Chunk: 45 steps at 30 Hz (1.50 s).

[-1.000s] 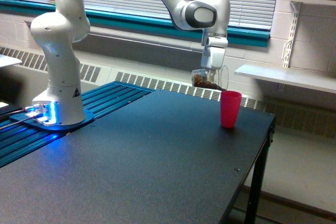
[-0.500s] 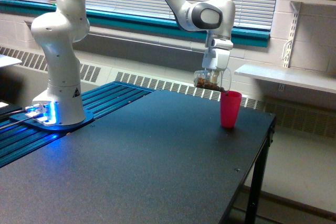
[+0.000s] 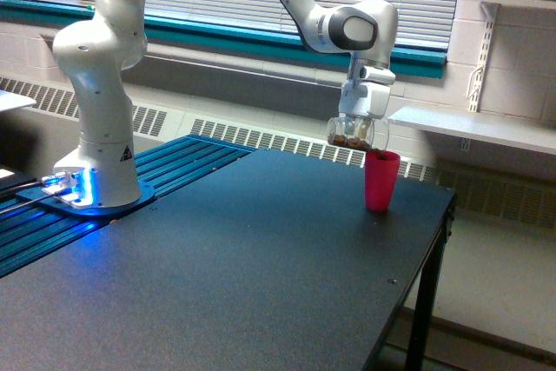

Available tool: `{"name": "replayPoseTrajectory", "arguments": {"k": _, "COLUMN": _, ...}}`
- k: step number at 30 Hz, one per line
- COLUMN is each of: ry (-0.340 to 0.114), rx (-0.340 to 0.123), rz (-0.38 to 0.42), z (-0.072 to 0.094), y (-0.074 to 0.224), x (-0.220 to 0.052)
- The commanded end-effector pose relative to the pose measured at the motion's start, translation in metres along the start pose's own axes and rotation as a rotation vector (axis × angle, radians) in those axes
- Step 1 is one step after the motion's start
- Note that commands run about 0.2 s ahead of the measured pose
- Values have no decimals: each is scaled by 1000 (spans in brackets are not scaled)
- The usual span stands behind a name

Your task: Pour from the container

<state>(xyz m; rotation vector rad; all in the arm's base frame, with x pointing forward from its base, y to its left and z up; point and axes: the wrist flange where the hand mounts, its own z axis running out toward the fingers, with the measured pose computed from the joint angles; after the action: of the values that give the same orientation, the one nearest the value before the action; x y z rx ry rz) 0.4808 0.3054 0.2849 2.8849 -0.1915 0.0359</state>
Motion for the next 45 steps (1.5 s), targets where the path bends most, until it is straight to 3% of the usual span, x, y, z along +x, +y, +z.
{"name": "replayPoseTrajectory", "arguments": {"k": 1, "ry": 8, "rx": -6, "rz": -27, "z": -7, "y": -3, "x": 3}}
{"name": "replayPoseTrajectory", "arguments": {"k": 29, "ry": -34, "rx": -63, "rz": -81, "z": -15, "y": 4, "x": 5}}
{"name": "replayPoseTrajectory", "arguments": {"k": 33, "ry": -14, "rx": -103, "rz": -161, "z": -23, "y": -1, "x": 7}}
{"name": "replayPoseTrajectory", "arguments": {"k": 36, "ry": -21, "rx": -96, "rz": -155, "z": -17, "y": 1, "x": 9}}
{"name": "replayPoseTrajectory", "arguments": {"k": 45, "ry": -26, "rx": -115, "rz": -191, "z": -19, "y": -7, "x": 7}}
